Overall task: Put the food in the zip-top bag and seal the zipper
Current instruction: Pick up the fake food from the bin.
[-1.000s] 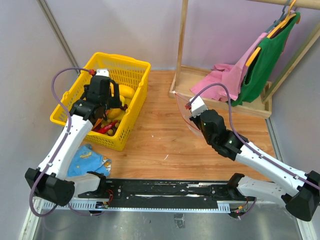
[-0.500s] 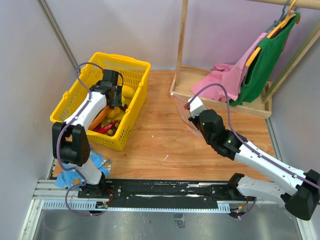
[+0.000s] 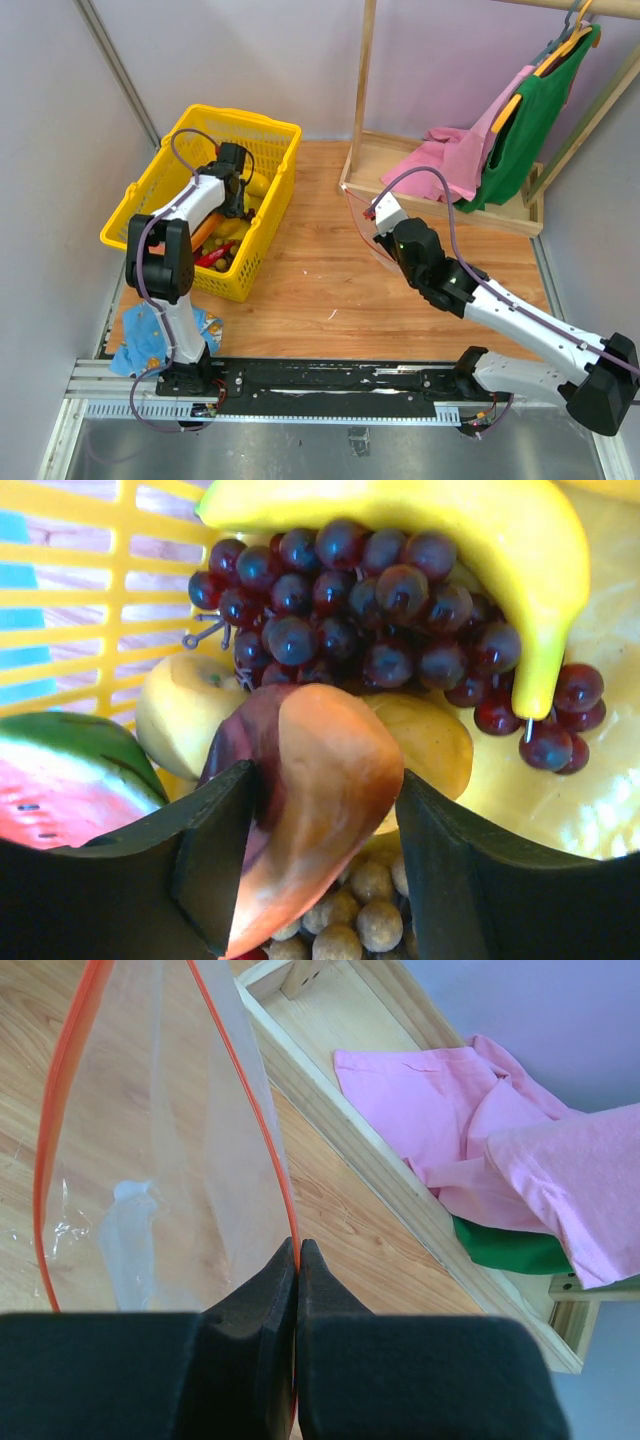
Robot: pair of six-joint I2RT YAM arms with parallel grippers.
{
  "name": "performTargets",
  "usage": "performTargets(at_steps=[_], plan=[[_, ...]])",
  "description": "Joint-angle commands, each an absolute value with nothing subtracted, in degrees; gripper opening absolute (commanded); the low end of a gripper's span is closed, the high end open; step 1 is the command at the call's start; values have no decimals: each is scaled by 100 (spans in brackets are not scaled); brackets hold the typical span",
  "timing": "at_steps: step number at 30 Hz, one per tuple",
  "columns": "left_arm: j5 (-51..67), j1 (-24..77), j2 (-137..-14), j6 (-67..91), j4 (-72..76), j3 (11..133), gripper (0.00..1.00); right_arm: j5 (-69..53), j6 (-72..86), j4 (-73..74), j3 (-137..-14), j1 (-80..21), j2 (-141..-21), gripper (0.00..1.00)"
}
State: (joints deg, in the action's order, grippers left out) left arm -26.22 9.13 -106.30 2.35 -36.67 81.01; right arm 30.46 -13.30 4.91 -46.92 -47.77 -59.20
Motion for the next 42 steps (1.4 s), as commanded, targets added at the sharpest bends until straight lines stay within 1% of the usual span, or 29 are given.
performTargets(at_steps=[1,3,6,7,13,15,16,30,38,42], plan=[[-2840,844,-10911,190,-3740,8471,57,3102,-1381,364,-4808,-4701,-5996,1],[-2884,844,-10949,191,-3773,8530,47,3104,-1411,329,-4814,-4696,-6025,1],[-2969,844,-10860,236,-3840,8615,28,3109,-1453,270,-4809,-4693,-6053,1],[-2975,844,-10798,244,-3853,8633,24,3103,-1463,253,-4813,-4700,-6062,1],[-3053,843,-10345,309,-3989,8691,9,3094,-1500,211,-4852,-4689,-6102,1],[-3029,844,-10148,342,-4016,8685,2,3104,-1522,205,-4860,-4694,-6102,1],[-3000,844,-10029,362,-4013,8669,1,3107,-1543,210,-4868,-4695,-6096,1],[-2174,888,-8441,427,-4011,8779,0,3160,-1438,377,-4967,-4691,-5951,1],[-1040,896,-7746,483,-3899,8984,0,3088,-1378,649,-5237,-4694,-5972,1],[-308,896,-7278,427,-3514,8932,0,3019,-1347,727,-5305,-4697,-5918,1]])
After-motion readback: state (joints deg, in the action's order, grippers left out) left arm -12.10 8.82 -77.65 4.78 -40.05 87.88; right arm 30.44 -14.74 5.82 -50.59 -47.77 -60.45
